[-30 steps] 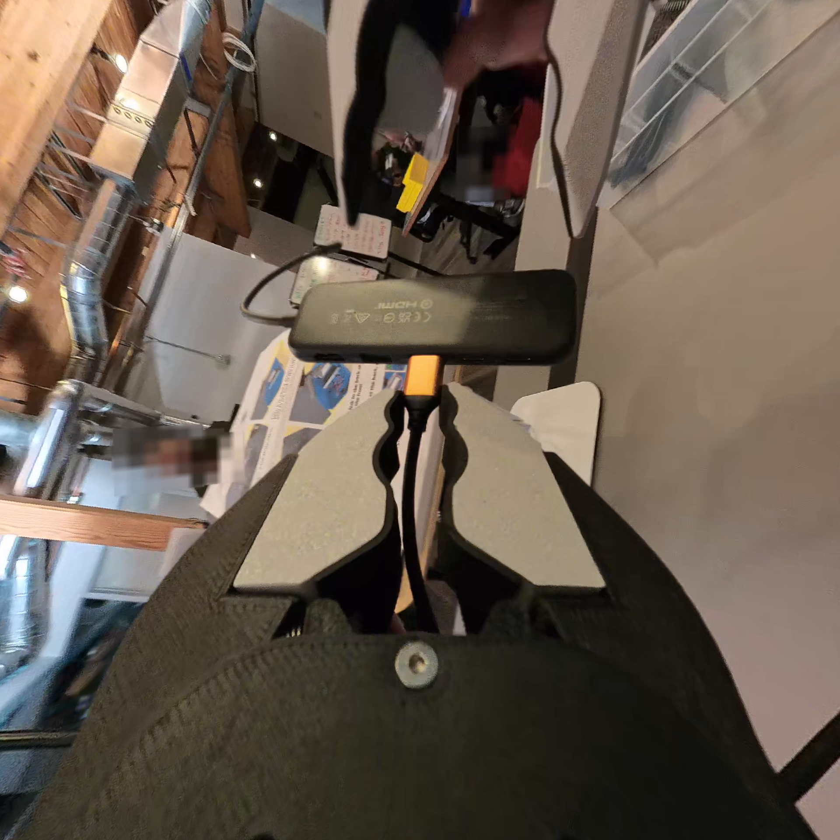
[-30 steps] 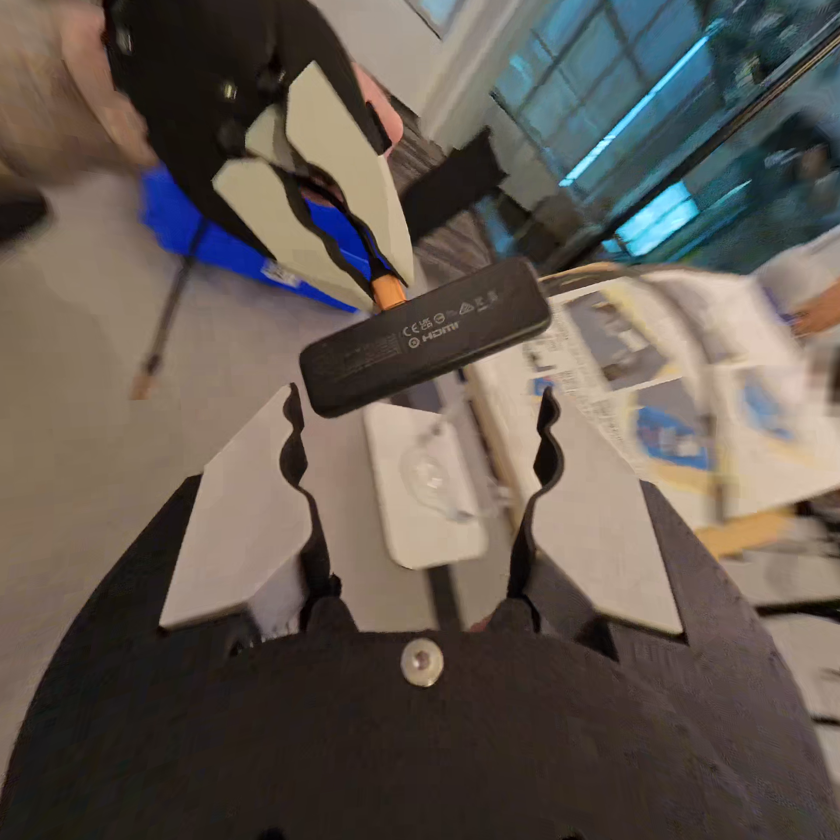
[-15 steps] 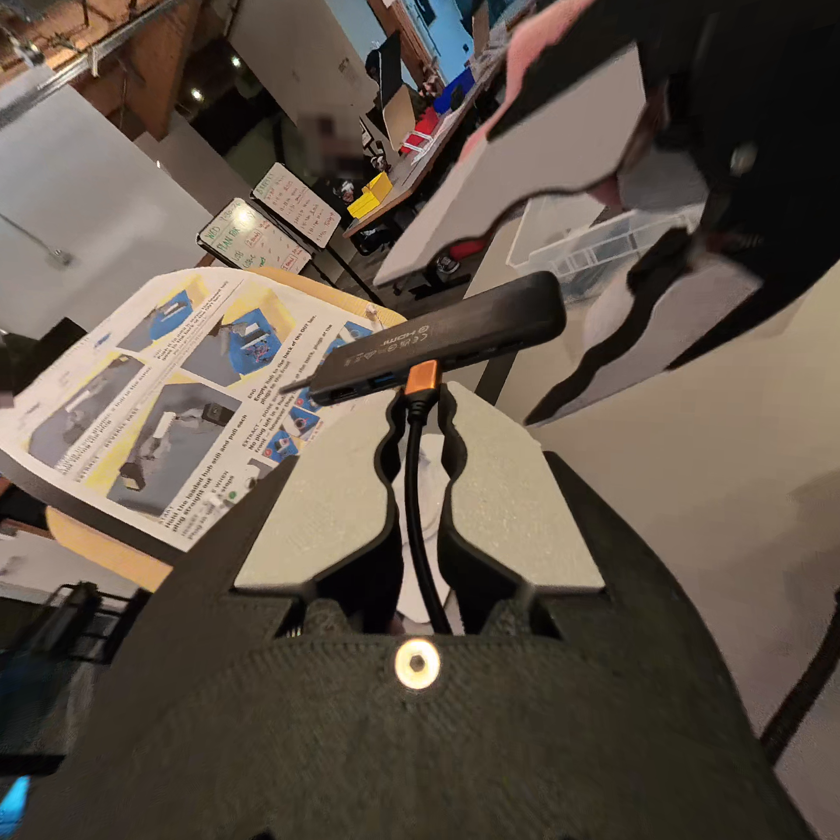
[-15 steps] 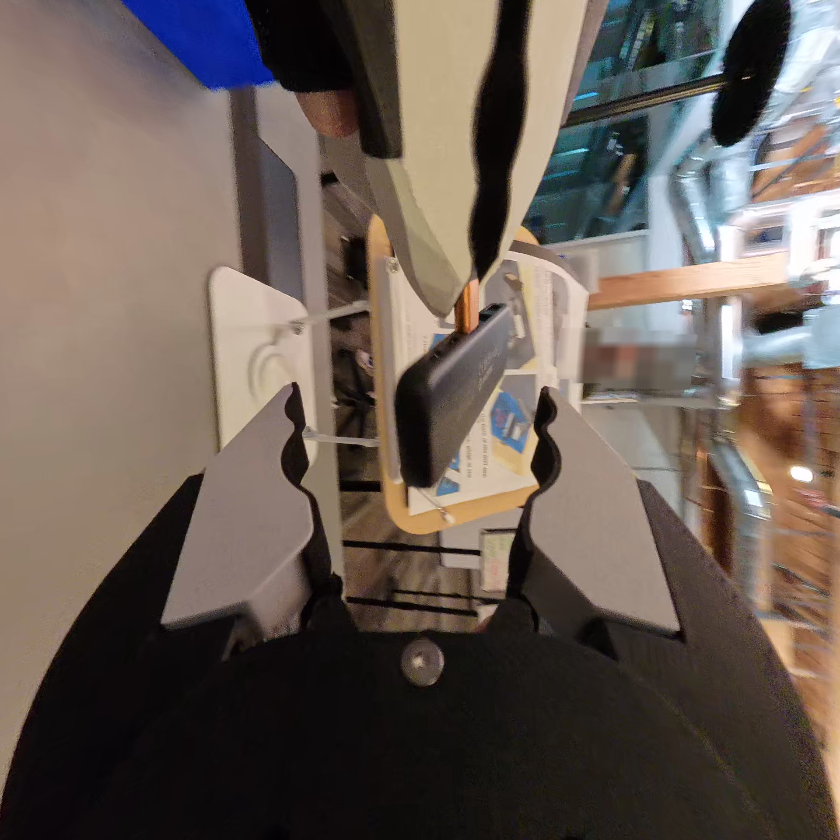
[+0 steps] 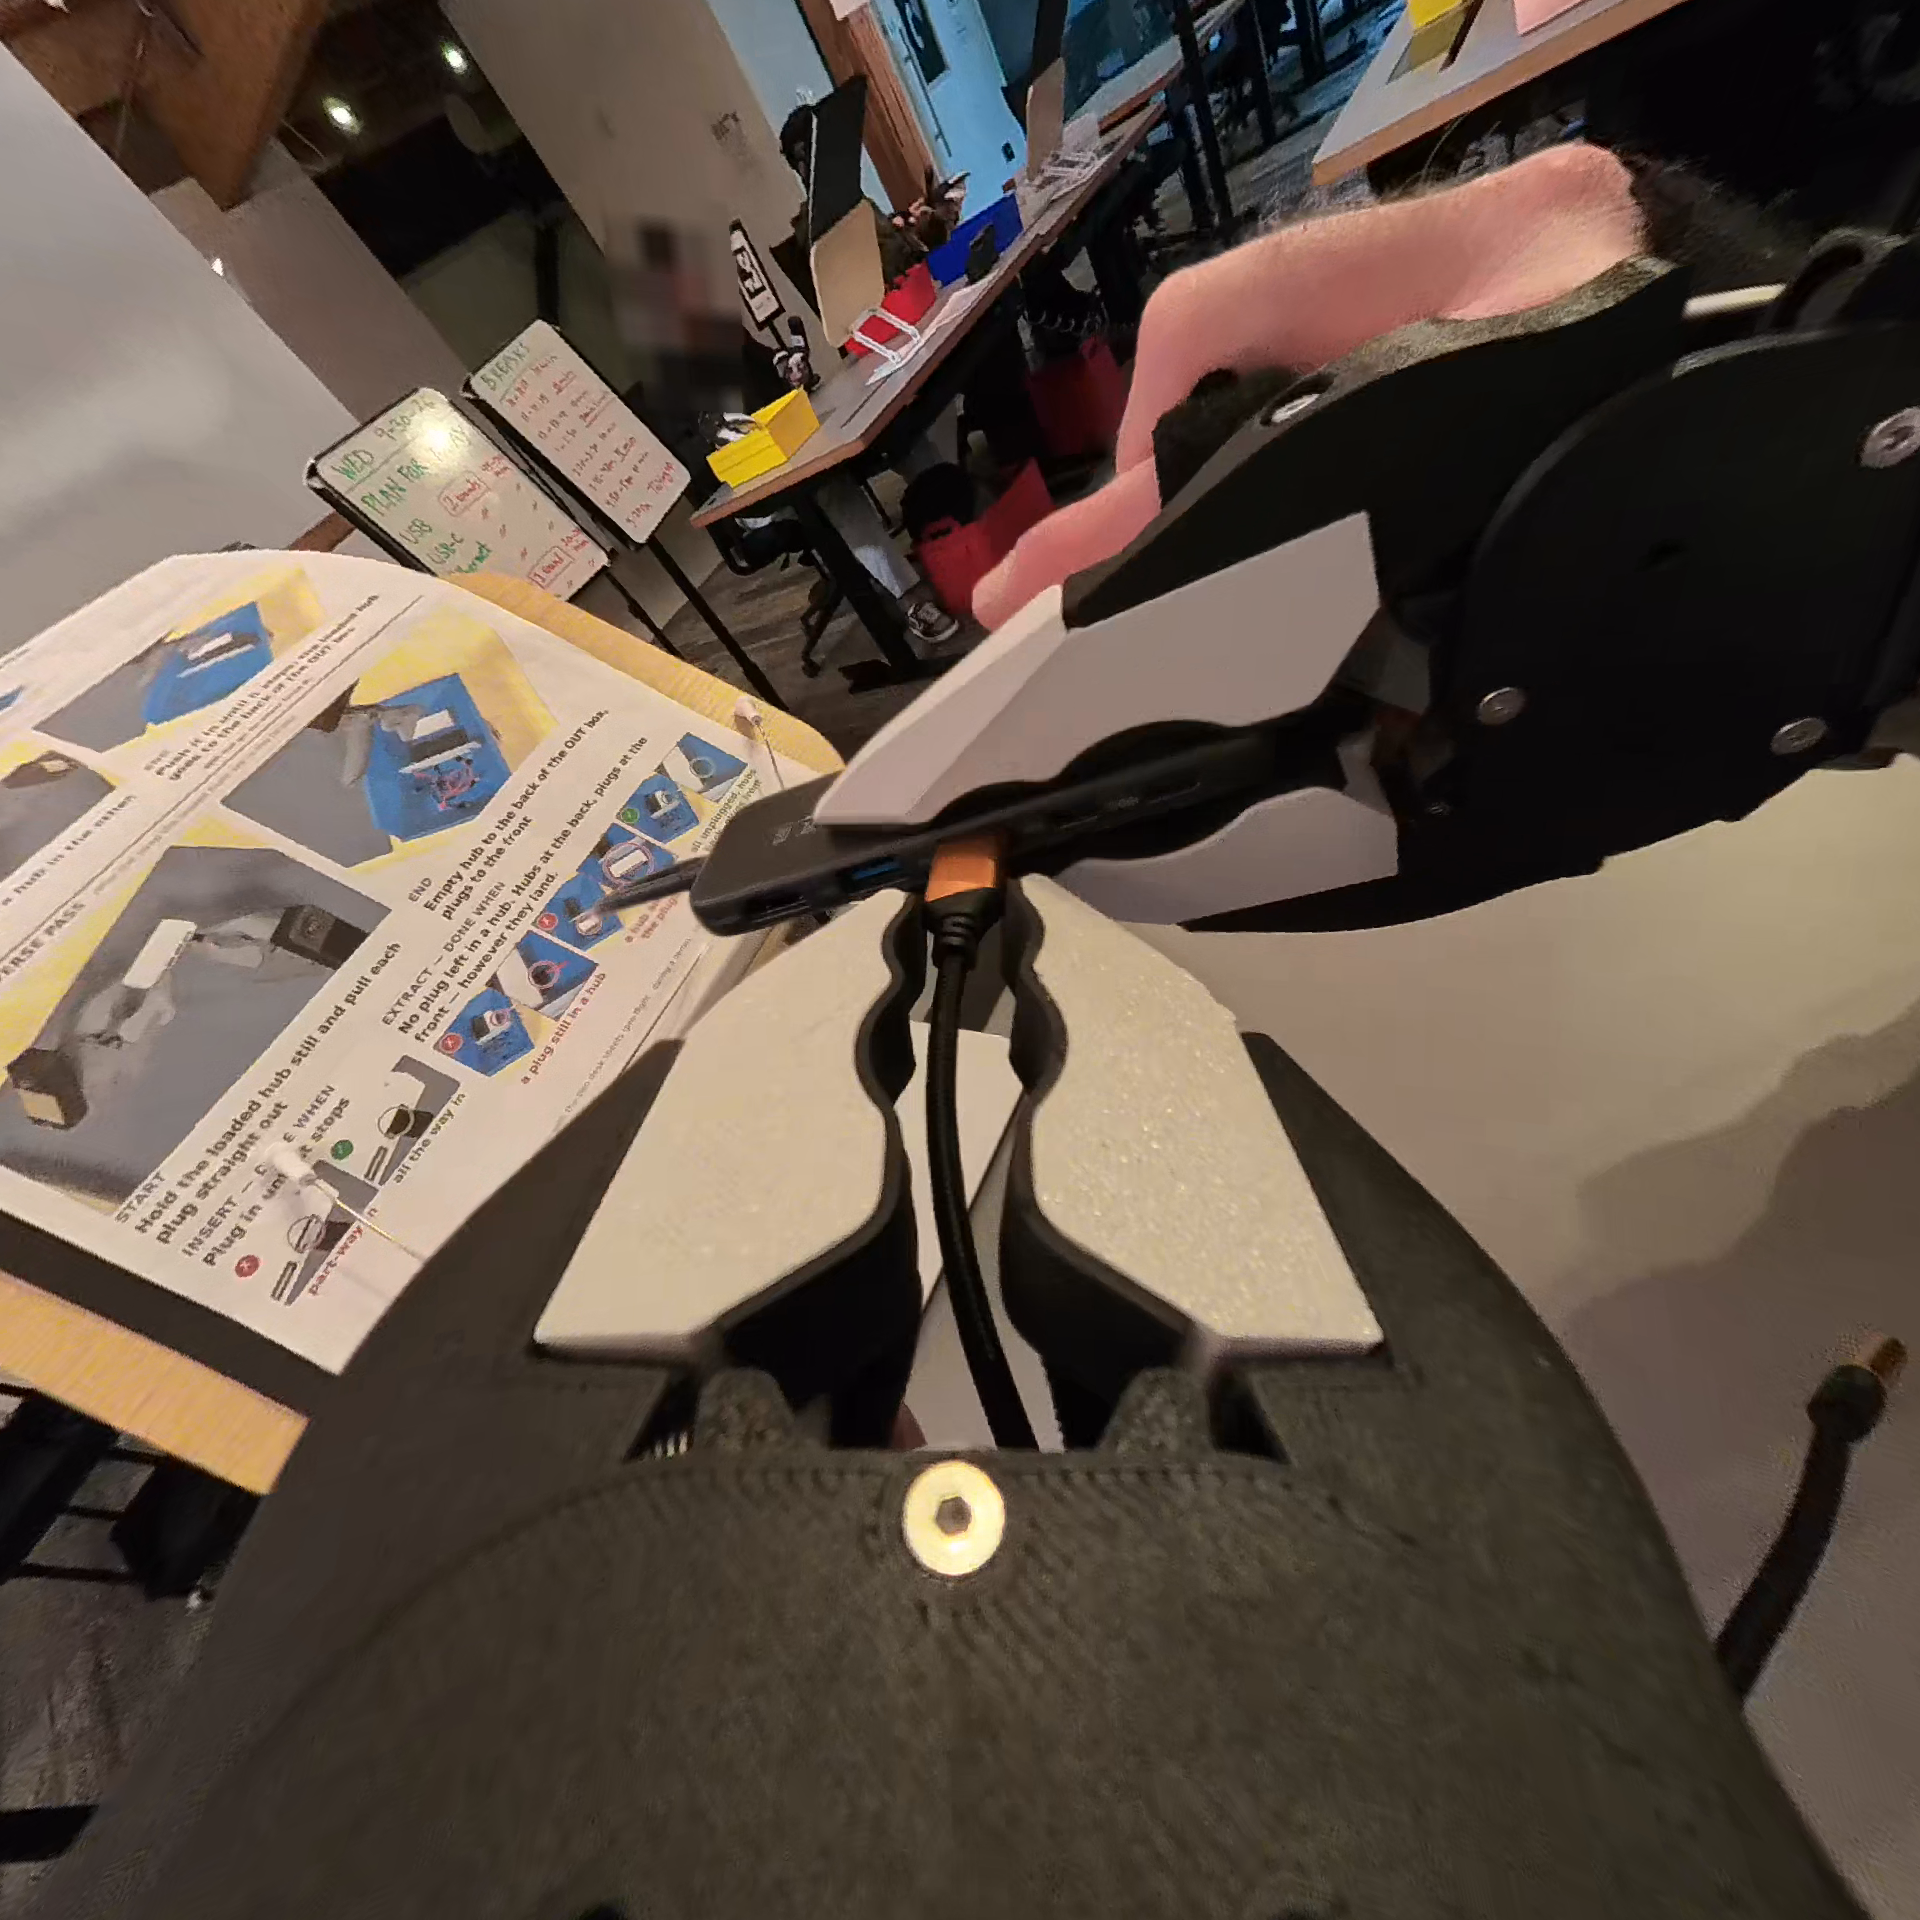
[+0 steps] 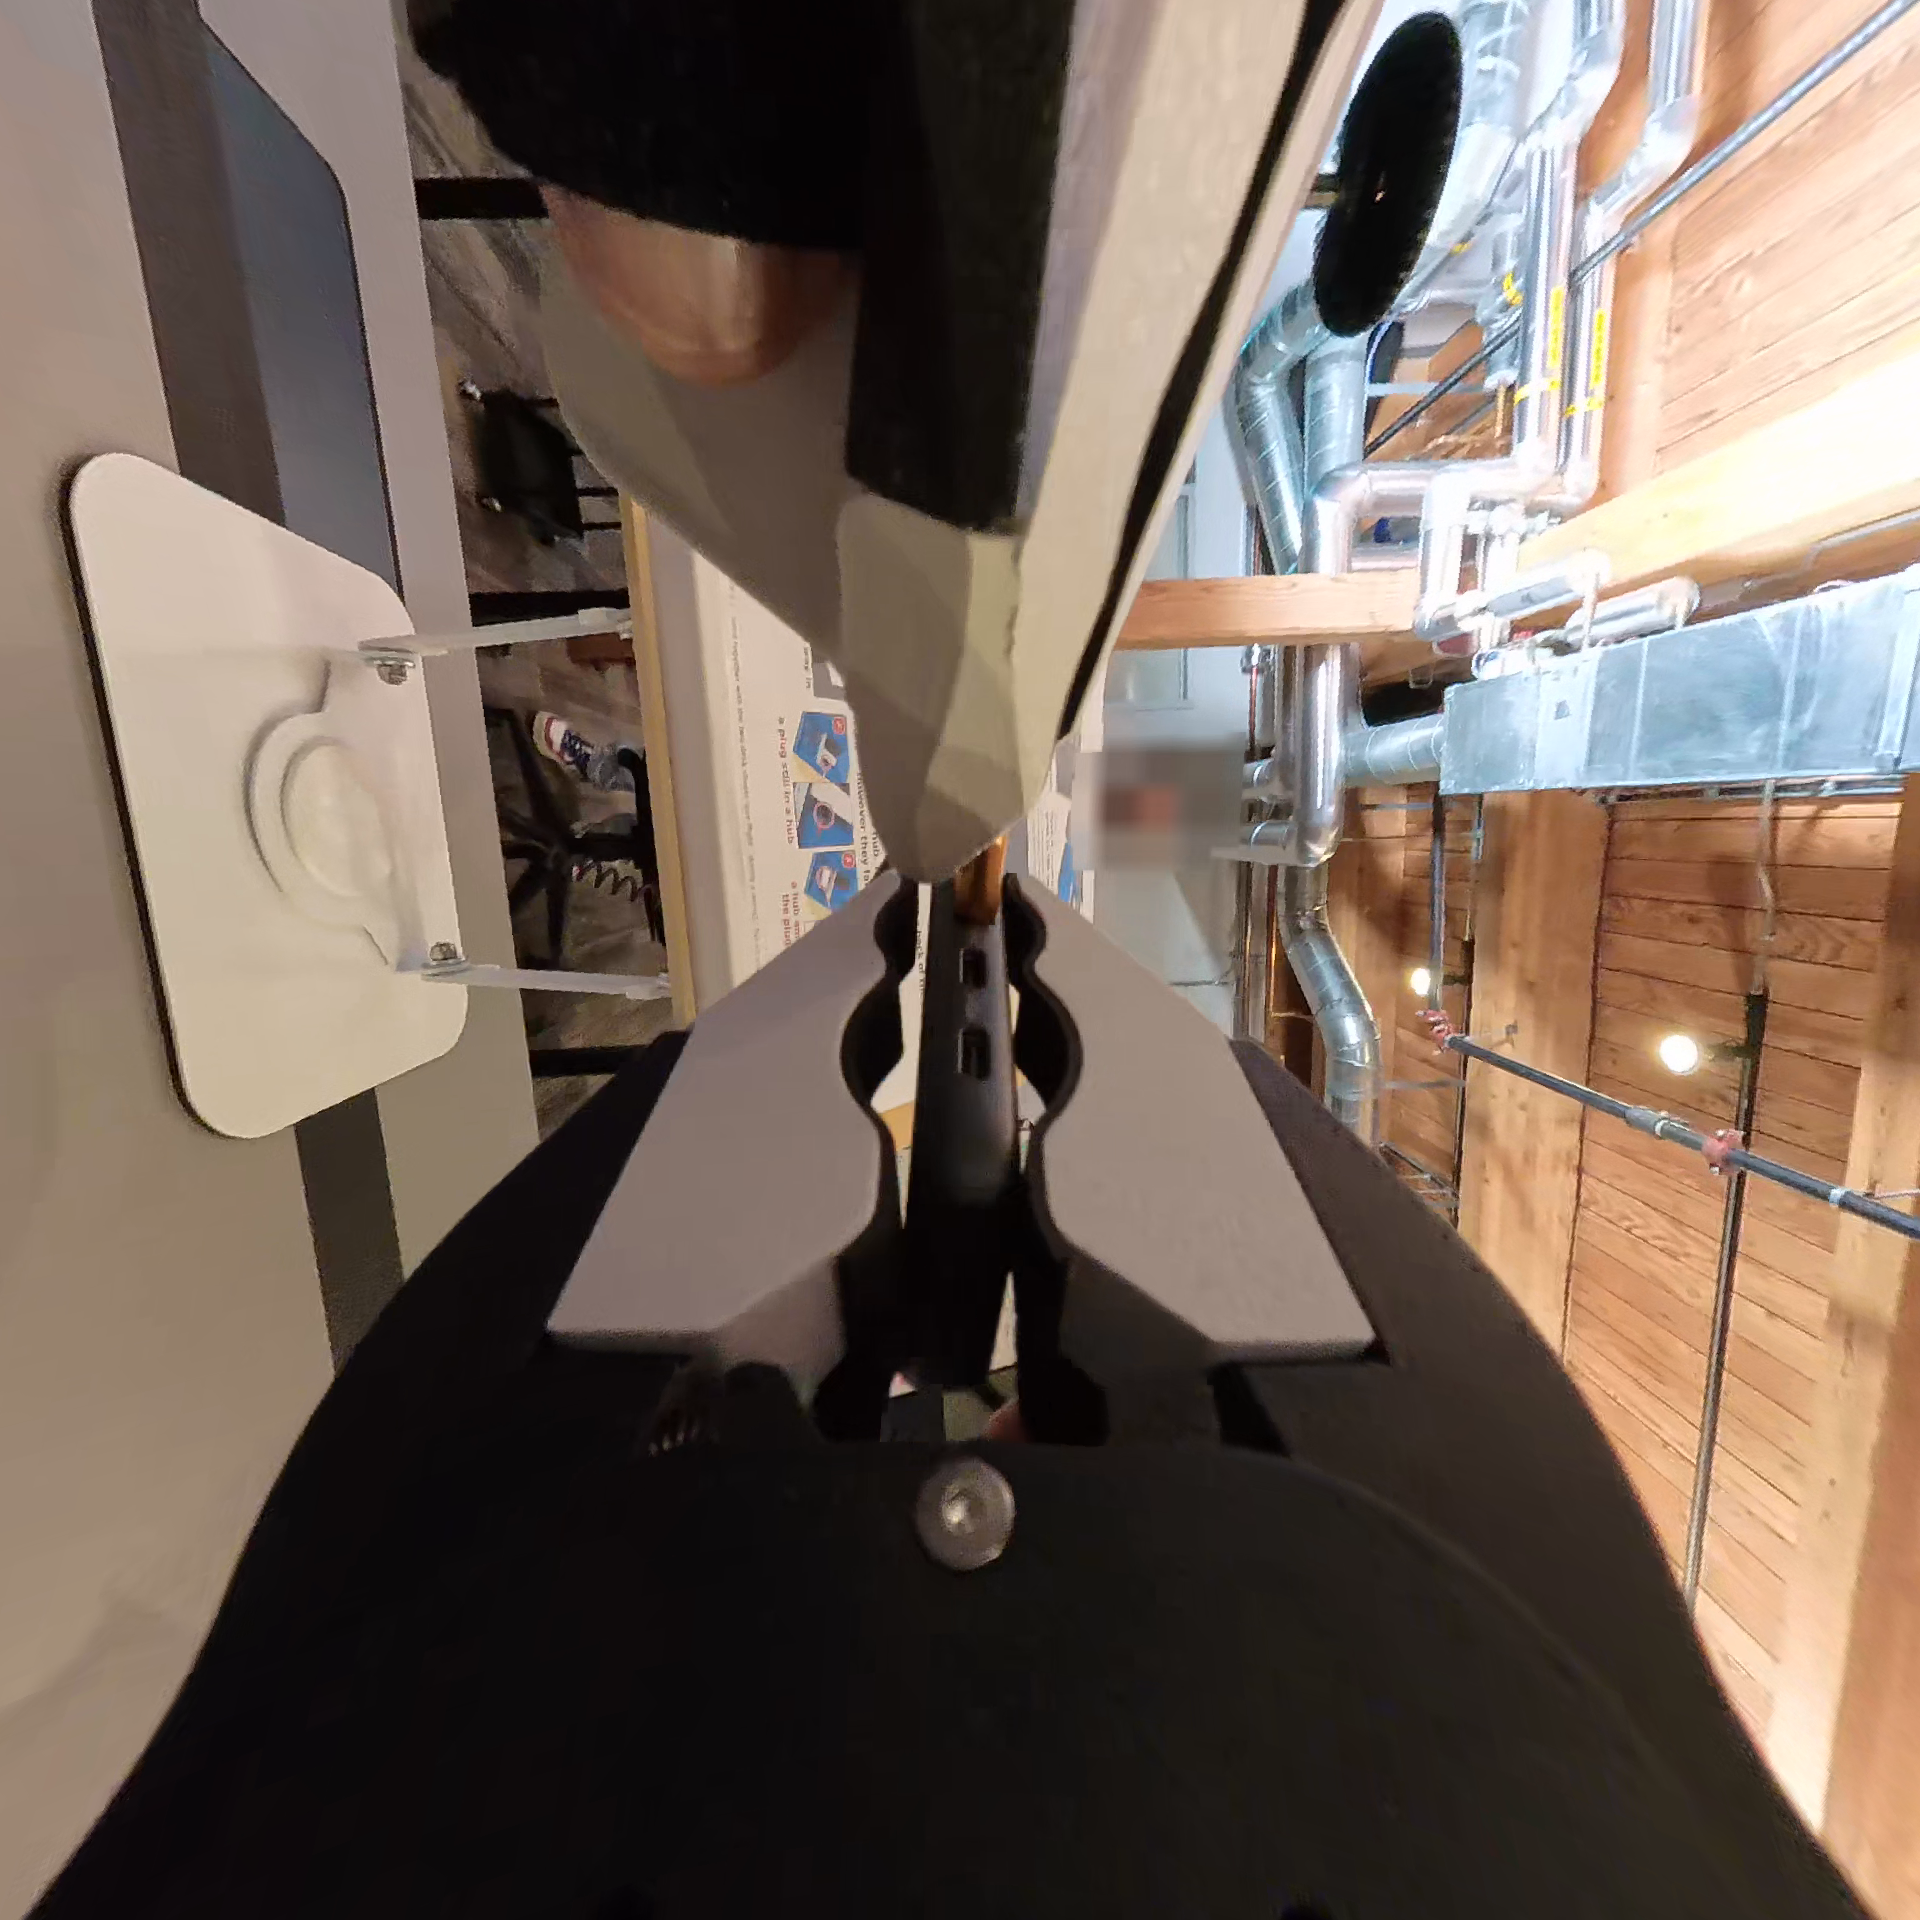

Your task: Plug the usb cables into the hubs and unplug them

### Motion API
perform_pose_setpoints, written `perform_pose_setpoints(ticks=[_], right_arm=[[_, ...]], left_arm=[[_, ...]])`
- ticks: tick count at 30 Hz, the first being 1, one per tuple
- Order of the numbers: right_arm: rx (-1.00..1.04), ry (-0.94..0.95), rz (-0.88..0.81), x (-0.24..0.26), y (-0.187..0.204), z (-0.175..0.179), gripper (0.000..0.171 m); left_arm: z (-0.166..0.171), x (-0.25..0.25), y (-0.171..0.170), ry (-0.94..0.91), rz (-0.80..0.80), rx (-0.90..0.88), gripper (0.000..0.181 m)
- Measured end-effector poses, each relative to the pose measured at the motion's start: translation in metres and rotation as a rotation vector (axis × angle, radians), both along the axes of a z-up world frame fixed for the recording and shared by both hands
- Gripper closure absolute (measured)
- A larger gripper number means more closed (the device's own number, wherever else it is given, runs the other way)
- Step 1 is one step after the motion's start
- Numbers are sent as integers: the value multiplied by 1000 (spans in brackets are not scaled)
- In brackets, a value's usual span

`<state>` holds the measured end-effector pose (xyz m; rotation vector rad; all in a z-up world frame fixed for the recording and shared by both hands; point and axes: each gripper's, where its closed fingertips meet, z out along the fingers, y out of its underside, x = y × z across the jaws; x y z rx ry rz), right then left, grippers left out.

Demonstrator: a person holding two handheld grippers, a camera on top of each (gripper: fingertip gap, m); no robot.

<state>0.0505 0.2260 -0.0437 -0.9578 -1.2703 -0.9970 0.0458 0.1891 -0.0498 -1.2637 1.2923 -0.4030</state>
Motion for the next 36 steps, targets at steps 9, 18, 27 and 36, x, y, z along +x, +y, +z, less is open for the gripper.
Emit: perform_pose_setpoints(ticks=[9, 18, 27, 36], right_arm=[[-22, 23, 23, 5, -3, 3, 160], [-74, 168, 96, 15, -2, 10, 160], [-85, 327, 189, 18, -16, 34, 160], [-76, 187, 88, 14, -9, 20, 160]], left_arm=[[7, 1, -5, -17, -17, 25, 162], [83, -55, -4, -371, -23, -14, 156], [20, -51, 50, -186, 102, -117, 135], [20, 11, -9, -296, -181, -213, 119]])
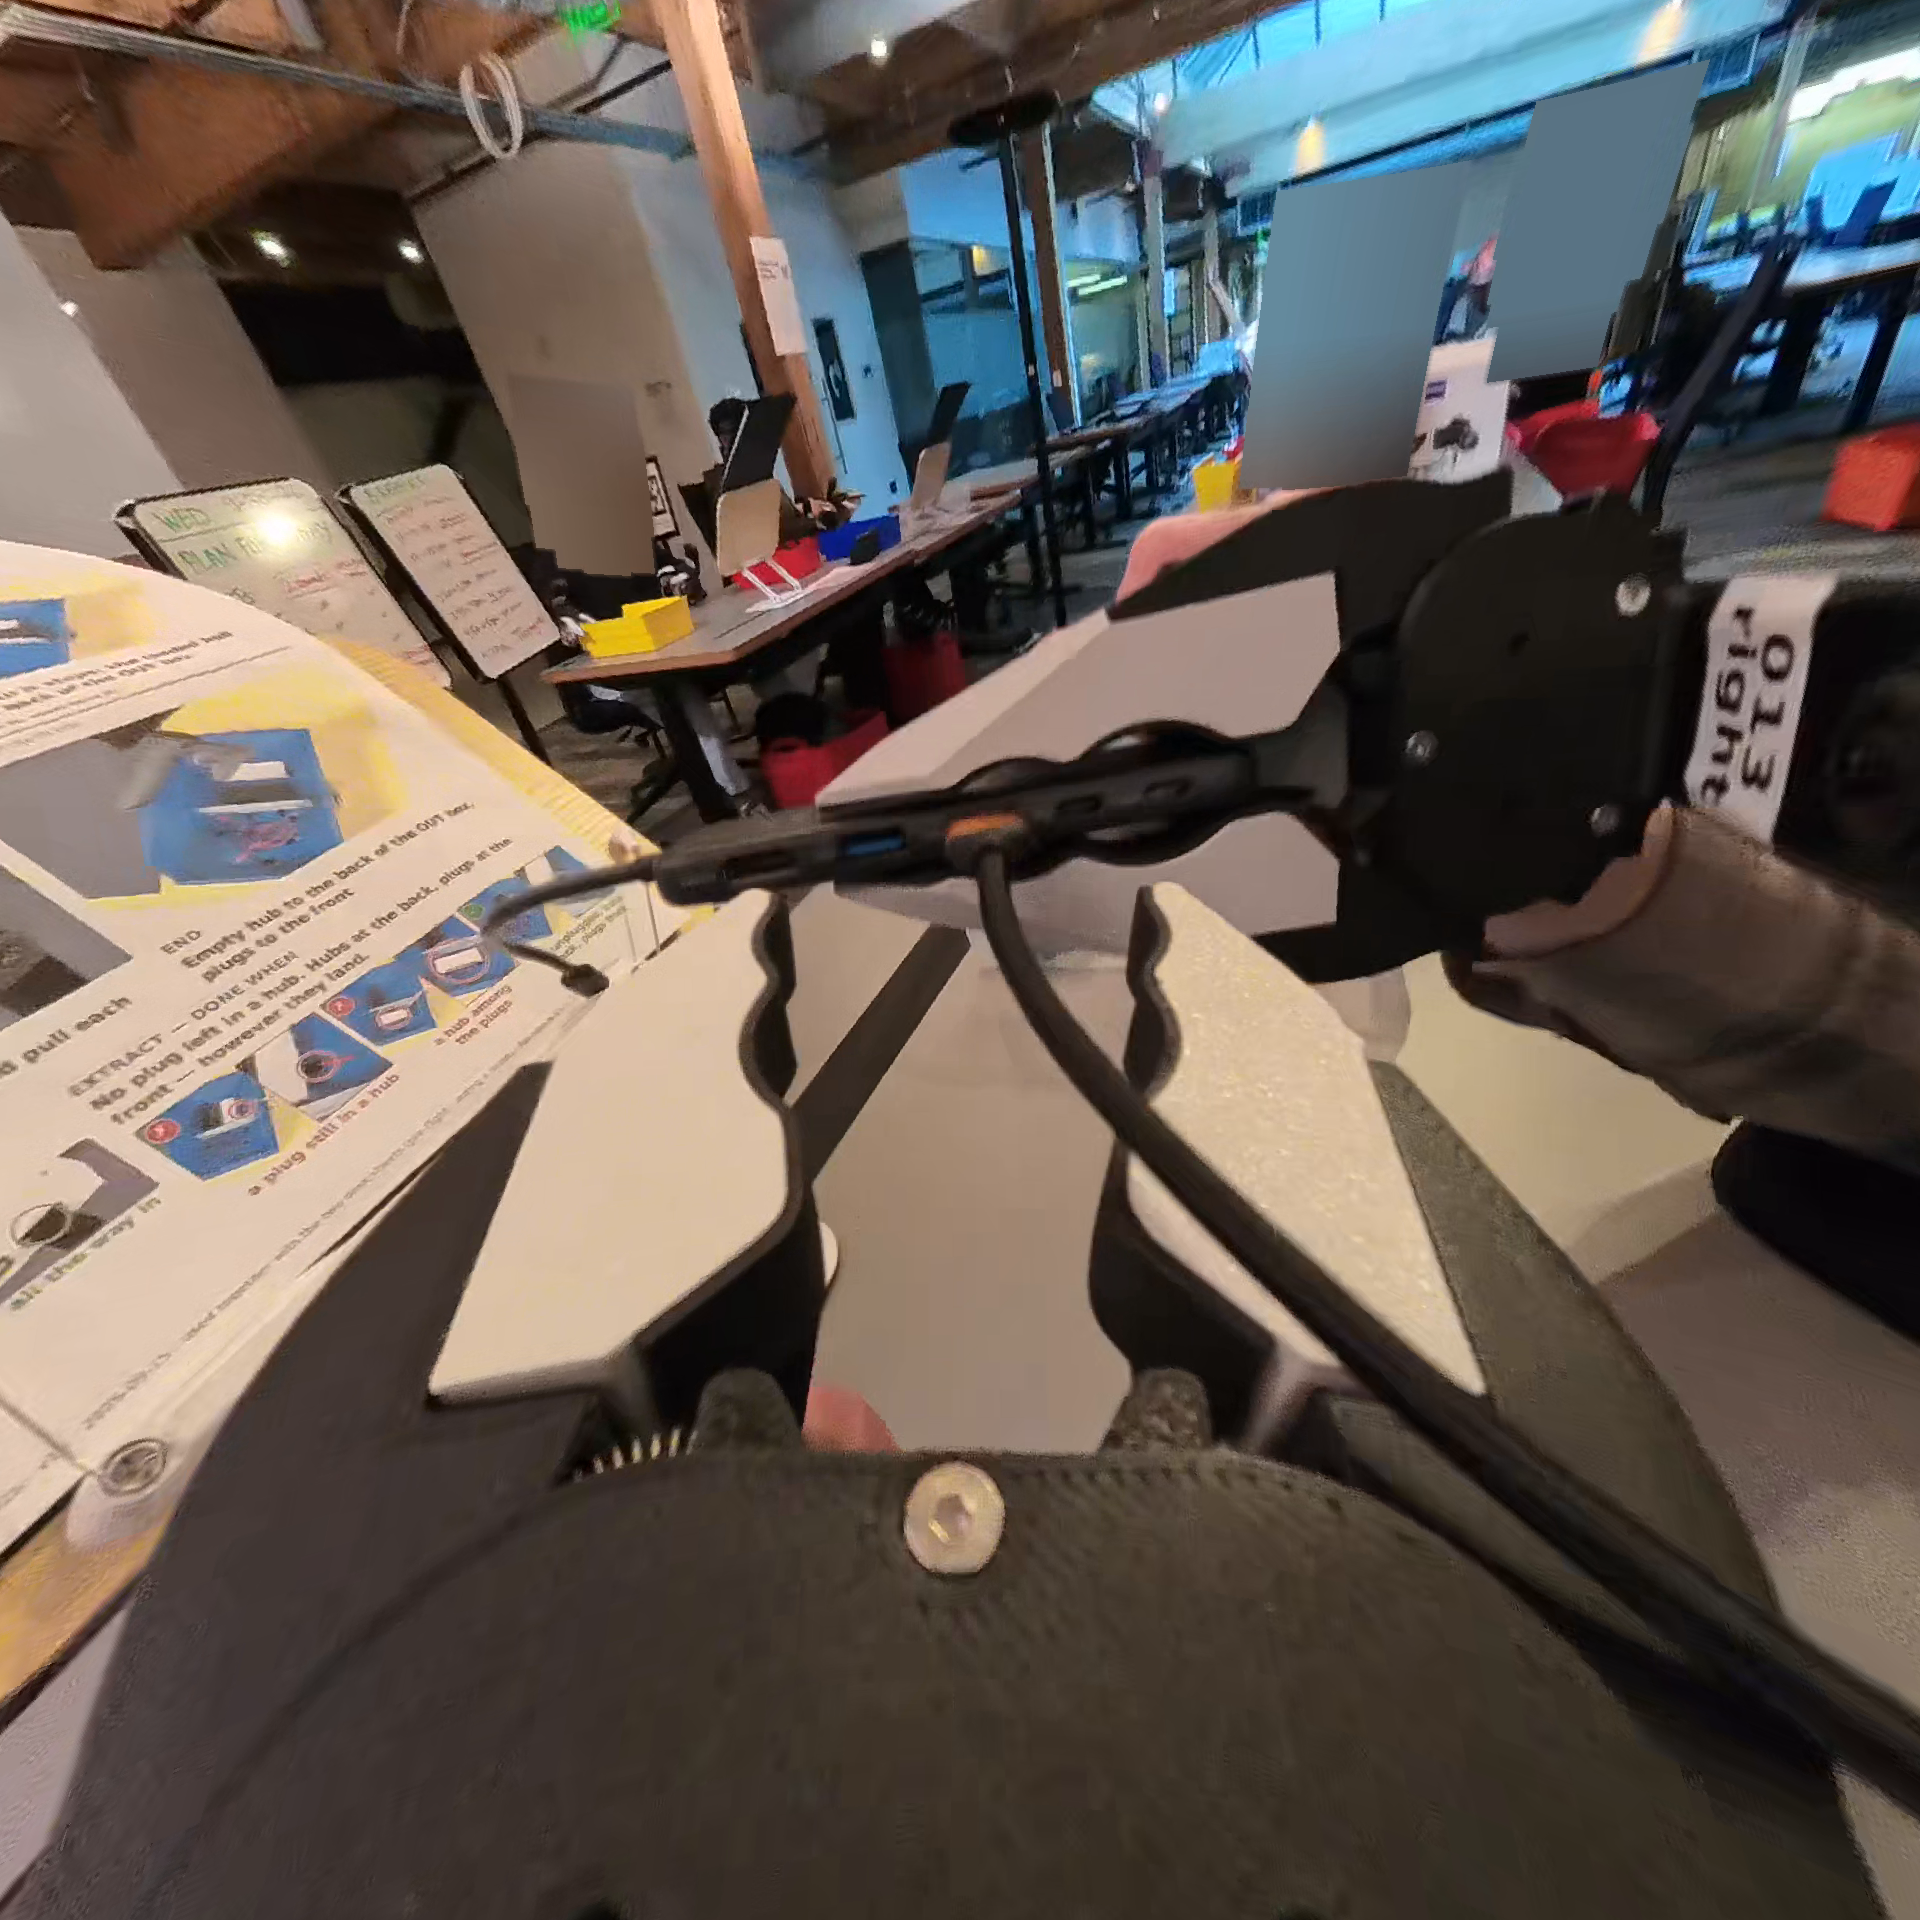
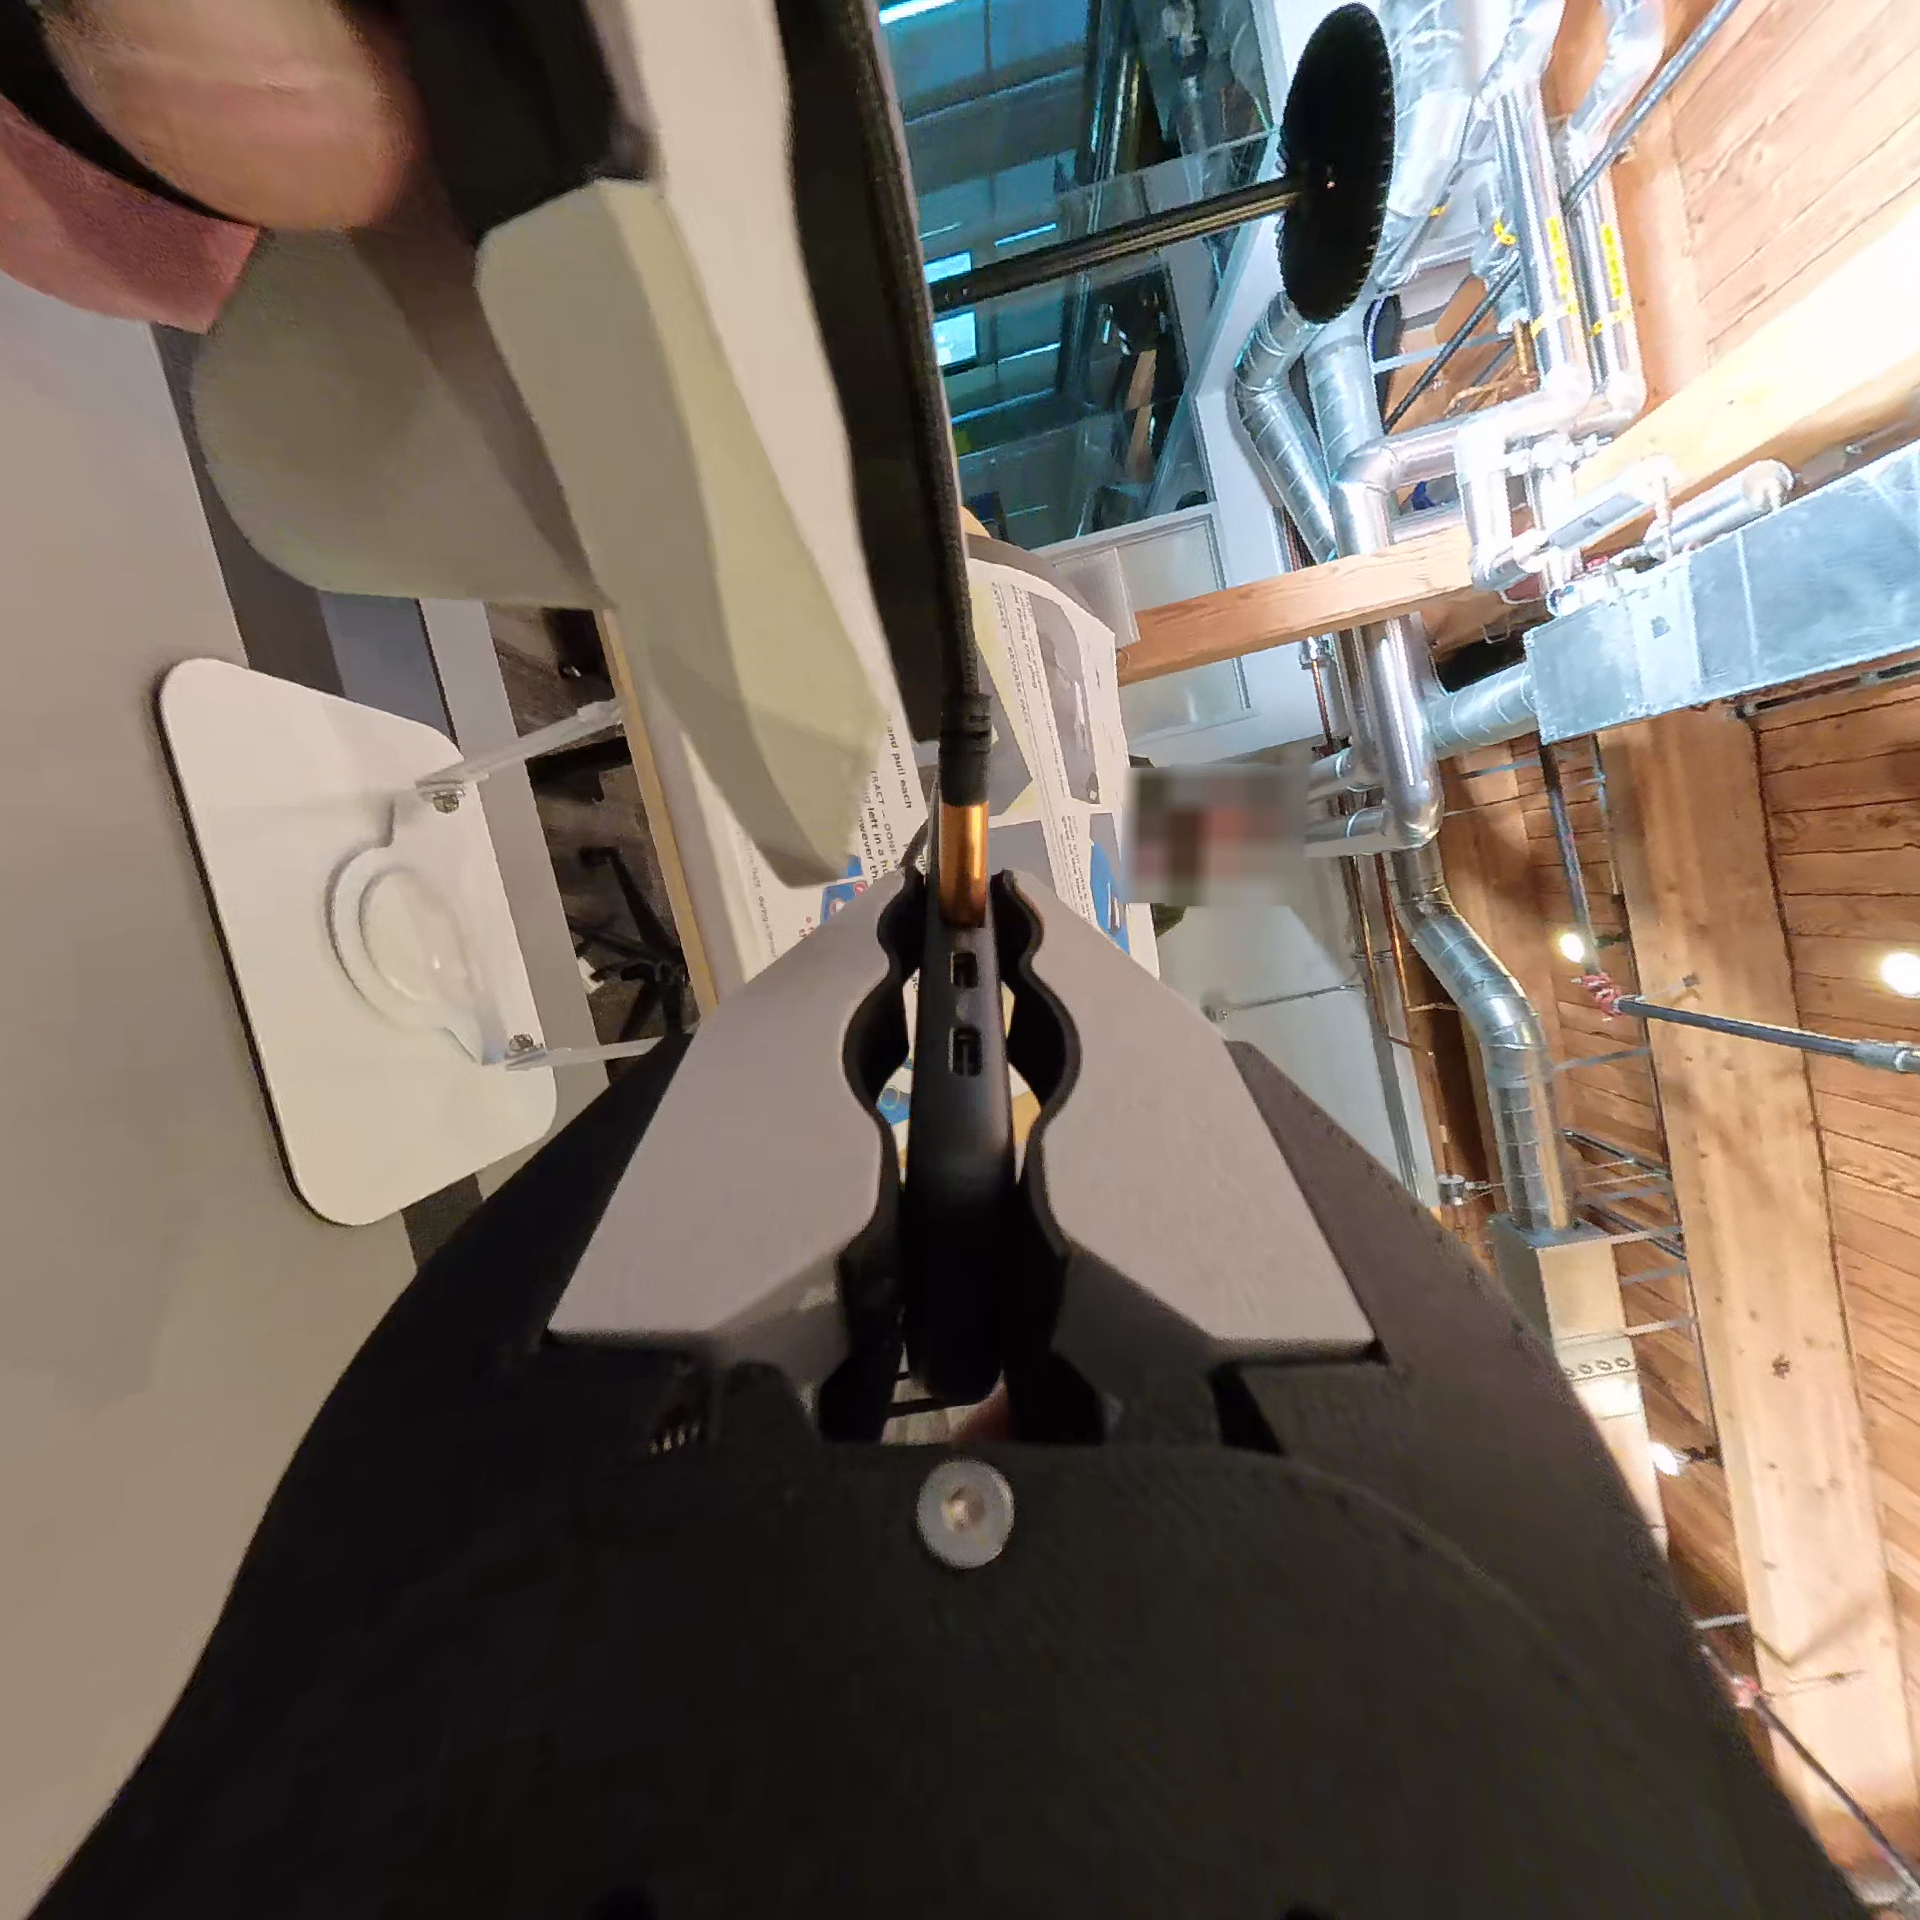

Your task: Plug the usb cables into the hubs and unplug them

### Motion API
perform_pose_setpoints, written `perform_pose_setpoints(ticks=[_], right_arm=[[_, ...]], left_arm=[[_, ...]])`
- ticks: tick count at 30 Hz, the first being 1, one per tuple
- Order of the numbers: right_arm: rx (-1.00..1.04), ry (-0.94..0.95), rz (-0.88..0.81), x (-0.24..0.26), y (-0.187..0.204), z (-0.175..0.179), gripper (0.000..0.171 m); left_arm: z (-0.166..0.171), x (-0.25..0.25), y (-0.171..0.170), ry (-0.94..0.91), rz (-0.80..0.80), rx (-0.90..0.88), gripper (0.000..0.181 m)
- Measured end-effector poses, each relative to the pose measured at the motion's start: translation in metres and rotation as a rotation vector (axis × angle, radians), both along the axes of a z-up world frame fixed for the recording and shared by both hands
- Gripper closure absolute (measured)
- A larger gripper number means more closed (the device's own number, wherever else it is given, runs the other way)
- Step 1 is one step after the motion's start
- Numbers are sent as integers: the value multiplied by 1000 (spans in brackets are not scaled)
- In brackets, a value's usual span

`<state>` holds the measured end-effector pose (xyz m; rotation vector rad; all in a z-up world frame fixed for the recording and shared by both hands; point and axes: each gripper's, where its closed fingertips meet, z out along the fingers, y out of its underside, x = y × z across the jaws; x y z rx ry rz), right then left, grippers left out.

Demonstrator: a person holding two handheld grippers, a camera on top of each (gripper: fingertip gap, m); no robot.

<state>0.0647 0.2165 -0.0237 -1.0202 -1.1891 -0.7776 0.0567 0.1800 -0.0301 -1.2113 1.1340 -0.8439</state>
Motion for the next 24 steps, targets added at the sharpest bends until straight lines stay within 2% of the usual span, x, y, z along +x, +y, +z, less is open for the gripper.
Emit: perform_pose_setpoints(ticks=[6, 20, 24], right_arm=[[54, -85, -70, 1, 2, -1, 160], [62, -118, -81, -4, 6, -9, 160], [63, -127, -81, -4, 6, -11, 160]], left_arm=[[6, 1, -1, -37, 32, -25, 142], [-7, 7, 5, 15, 95, -109, 164], [-8, 8, 6, 9, 100, -106, 165]])
